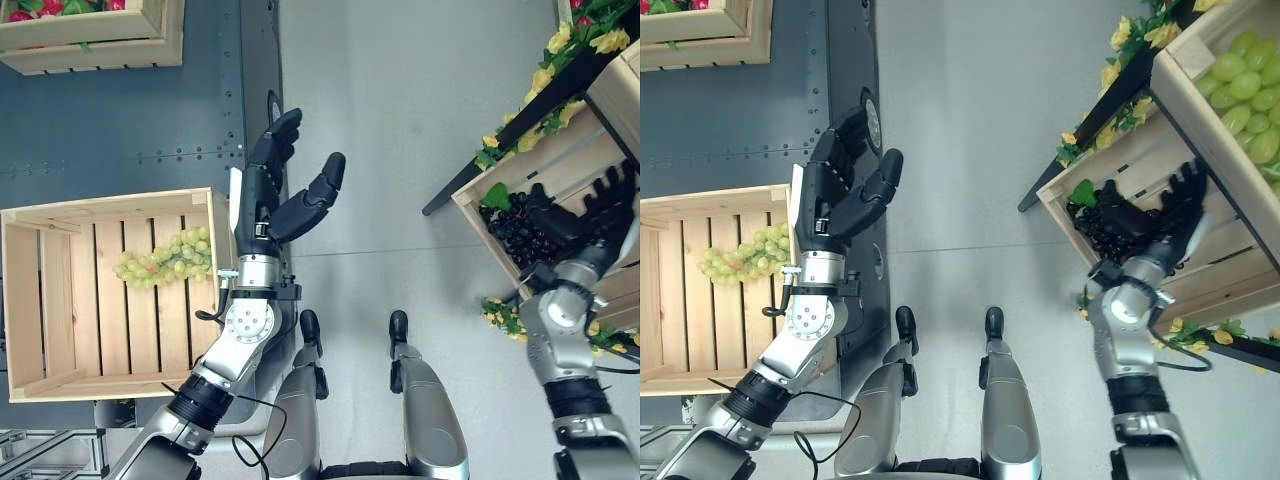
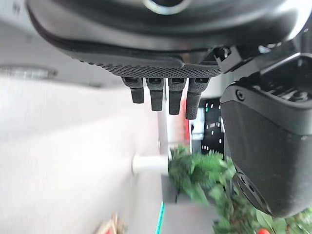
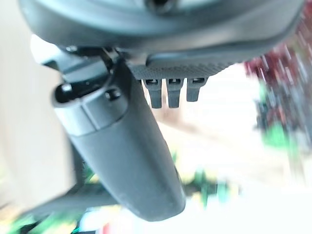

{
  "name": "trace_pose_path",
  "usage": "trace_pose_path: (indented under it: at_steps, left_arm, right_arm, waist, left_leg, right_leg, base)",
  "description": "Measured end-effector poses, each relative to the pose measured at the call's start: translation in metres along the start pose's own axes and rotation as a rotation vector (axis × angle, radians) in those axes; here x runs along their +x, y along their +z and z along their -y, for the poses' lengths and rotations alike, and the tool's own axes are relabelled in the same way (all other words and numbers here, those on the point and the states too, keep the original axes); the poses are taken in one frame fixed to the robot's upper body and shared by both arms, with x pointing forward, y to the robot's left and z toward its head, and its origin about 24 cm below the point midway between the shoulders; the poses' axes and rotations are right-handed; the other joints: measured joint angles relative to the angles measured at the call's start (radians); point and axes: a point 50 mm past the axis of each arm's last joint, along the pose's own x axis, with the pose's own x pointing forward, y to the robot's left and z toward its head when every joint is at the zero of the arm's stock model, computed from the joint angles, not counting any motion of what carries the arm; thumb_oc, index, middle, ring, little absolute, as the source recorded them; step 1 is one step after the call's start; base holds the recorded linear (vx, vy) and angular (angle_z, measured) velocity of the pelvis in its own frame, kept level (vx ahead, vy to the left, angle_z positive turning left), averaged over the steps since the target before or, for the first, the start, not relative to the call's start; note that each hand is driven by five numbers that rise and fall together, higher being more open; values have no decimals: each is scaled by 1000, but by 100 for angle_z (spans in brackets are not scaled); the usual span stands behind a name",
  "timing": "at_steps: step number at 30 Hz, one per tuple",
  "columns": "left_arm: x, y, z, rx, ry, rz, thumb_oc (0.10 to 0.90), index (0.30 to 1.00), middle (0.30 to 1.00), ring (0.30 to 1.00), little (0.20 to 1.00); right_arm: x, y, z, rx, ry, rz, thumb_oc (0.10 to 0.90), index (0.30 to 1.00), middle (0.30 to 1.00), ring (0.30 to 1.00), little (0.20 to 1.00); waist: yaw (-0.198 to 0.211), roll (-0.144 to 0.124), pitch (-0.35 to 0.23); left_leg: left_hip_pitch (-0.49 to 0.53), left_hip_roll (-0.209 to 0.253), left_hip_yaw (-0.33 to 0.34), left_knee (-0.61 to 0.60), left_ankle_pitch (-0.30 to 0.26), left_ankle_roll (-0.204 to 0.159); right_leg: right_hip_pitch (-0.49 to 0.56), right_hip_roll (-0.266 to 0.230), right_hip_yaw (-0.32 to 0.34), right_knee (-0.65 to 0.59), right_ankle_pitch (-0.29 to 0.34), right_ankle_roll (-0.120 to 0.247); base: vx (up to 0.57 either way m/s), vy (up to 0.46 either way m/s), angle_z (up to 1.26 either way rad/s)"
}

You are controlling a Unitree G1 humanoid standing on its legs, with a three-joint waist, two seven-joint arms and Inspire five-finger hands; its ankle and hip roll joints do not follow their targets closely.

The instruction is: Pick up the fruits from the basket on one side to the basket on the other side

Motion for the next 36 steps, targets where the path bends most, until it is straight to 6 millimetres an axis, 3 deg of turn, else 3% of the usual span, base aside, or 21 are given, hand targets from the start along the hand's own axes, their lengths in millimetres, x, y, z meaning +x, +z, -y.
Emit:
trace_pose_path:
  at_steps: [2, 10, 14, 20, 23, 28, 36]
  left_arm:
    - [-1, 0, -6, 5, 41, -2, 800, 900, 900, 900, 900]
    - [-21, -10, -27, 87, 156, -44, 800, 900, 900, 900, 900]
    - [-23, -9, -46, 128, 254, -39, 800, 900, 900, 900, 900]
    - [-35, -14, -73, 325, 358, -46, 800, 900, 900, 900, 900]
    - [-53, -31, -89, 475, 360, -146, 800, 900, 900, 900, 900]
    - [-90, -56, -112, 625, 385, -371, 800, 900, 900, 900, 900]
    - [-128, -78, -135, 868, 317, -611, 800, 900, 900, 900, 900]
  right_arm:
    - [-14, -4, -9, 28, 111, -17, 800, 900, 900, 900, 900]
    - [-34, -8, -35, 129, 498, -78, 800, 900, 900, 900, 900]
    - [-38, -10, -37, 176, 572, -122, 800, 900, 900, 900, 900]
    - [-55, -24, -32, 177, 659, -223, 800, 900, 900, 900, 900]
    - [-73, -45, -26, 152, 674, -337, 800, 900, 900, 900, 900]
    - [-95, -75, -1, 11, 646, -506, 800, 900, 900, 900, 900]
    - [-126, -101, 29, -77, 604, -728, 800, 900, 900, 900, 900]
  waist:
    - [1, -2, -1]
    - [9, -20, -12]
    - [32, -43, -25]
    - [74, -71, -62]
    - [87, -76, -128]
    - [94, -72, -201]
    - [108, -37, -223]
  left_leg:
    - [32, -5, -1, -26, 3, 2]
    - [158, -17, -11, -117, 10, 2]
    - [179, -18, -13, -127, 10, 2]
    - [205, -22, -37, -133, 9, 1]
    - [201, -26, -41, -134, 8, 1]
    - [200, -34, -46, -134, 9, 2]
    - [196, -37, -66, -134, 11, 3]
  right_leg:
    - [41, -1, -3, -37, 8, 6]
    - [204, -3, -33, -184, 36, 15]
    - [238, -1, -50, -209, 40, 14]
    - [294, 0, -83, -241, 39, 13]
    - [294, -3, -87, -242, 37, 14]
    - [294, -12, -89, -243, 38, 17]
    - [298, -13, -106, -243, 38, 19]
  base:
    - [93, 102, 5]
    - [90, 50, 8]
    - [88, 18, 13]
    - [72, 38, 14]
    - [58, 74, 7]
    - [48, 93, 1]
    - [70, 84, 5]
